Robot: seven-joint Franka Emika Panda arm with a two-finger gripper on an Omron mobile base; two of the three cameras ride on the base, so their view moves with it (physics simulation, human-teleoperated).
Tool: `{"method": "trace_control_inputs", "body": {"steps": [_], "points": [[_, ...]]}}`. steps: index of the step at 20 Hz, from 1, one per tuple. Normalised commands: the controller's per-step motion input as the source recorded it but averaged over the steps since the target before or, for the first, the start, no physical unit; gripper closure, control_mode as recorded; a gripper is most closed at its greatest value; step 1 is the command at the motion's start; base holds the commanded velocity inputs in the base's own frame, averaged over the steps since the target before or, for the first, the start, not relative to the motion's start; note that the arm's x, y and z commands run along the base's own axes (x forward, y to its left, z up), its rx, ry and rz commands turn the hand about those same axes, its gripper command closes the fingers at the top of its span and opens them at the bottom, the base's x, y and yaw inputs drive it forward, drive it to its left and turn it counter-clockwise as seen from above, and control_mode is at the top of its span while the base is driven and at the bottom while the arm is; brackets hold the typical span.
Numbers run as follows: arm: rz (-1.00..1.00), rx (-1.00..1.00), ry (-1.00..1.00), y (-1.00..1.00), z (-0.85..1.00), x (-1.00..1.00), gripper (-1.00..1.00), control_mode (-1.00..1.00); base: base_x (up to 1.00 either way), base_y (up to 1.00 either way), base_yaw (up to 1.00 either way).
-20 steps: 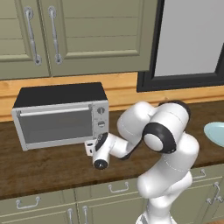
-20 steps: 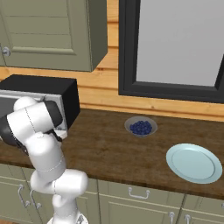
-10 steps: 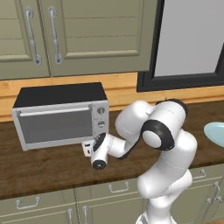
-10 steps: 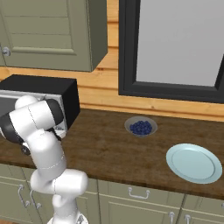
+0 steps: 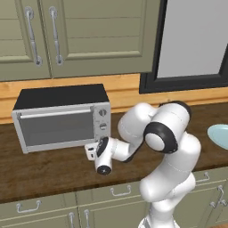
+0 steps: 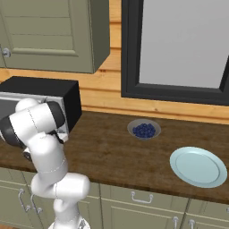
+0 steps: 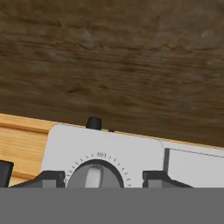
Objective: Pick up the kebab skewer and baguette bread, and place them inside the toaster oven. Close the toaster oven door and start by setting the timer.
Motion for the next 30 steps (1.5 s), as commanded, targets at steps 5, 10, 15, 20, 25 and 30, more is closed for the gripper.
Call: {"method": "trace_control_inputs", "body": {"steps": [5,10,15,20,25,30], "points": [[0.00,0.05,0.00,-0.03,0.35,0.04,1.00,-1.00,0.00,0.00,0.00],[0.00,0.05,0.00,-0.05,0.40,0.13,1.00,-1.00,0.00,0.00,0.00],[0.00,0.09,0.00,-0.02,0.29,0.19,1.00,-1.00,0.00,0.00,0.00],[-0.05,0.13,0.00,0.00,0.33,0.10,1.00,-1.00,0.00,0.00,0.00],[-0.07,0.12,0.00,0.00,0.33,0.10,1.00,-1.00,0.00,0.00,0.00],[-0.09,0.12,0.00,0.00,0.27,0.02,1.00,-1.00,0.00,0.00,0.00]]}}
